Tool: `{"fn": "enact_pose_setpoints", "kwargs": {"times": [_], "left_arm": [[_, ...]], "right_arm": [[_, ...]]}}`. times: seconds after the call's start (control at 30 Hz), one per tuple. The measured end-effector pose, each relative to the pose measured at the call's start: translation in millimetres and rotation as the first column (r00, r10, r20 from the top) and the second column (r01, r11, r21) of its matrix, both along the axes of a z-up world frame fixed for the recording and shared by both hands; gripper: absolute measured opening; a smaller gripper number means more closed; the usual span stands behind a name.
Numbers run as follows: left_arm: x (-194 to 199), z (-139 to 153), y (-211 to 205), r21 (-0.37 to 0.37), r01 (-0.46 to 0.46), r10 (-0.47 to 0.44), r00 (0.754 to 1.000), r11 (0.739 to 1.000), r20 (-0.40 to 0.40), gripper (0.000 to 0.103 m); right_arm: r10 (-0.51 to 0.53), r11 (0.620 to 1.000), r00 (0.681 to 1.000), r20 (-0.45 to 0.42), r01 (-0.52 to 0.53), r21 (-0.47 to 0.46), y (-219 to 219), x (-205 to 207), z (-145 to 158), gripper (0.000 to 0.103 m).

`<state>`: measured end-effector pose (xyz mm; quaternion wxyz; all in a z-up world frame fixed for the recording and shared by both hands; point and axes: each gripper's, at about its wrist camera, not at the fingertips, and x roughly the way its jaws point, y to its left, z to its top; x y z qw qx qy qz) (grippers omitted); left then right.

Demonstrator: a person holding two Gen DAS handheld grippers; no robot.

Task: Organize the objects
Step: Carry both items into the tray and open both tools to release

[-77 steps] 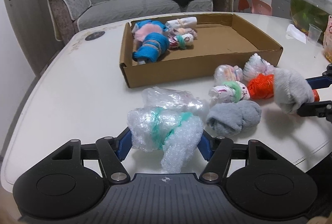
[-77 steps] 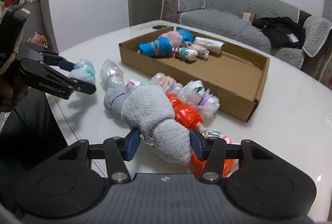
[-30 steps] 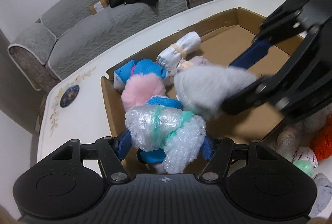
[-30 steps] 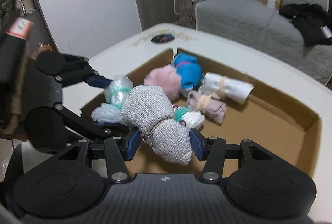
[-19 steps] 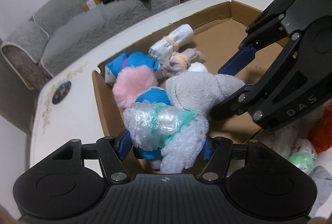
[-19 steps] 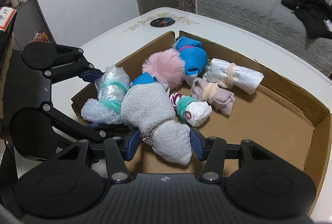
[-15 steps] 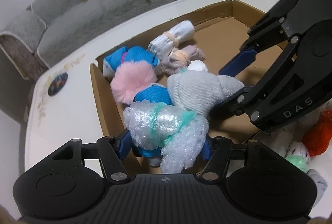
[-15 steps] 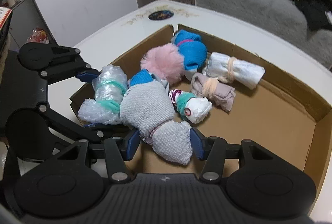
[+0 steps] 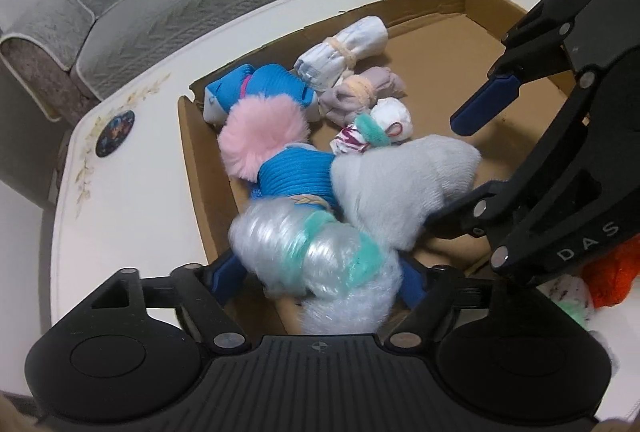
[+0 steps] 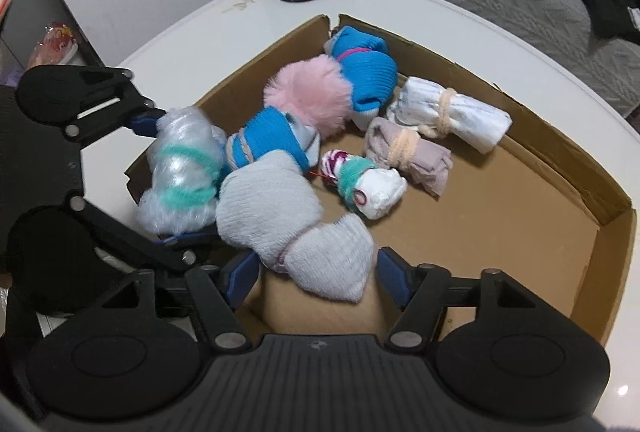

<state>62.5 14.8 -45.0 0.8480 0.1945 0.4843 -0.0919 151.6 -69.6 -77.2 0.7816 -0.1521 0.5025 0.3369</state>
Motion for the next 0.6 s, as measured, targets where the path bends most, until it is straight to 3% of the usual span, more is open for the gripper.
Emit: {"fn": "enact_pose_setpoints", "kwargs": {"times": [0.6], "left_arm": [[-15, 19, -1, -0.033, -0.042, 0.043, 0.999, 0.999, 0.011, 0.088]], "right_arm": [[0.003, 1.000, 1.000, 0.009, -0.003, 0.000, -2, -7, 15, 0.077]]}}
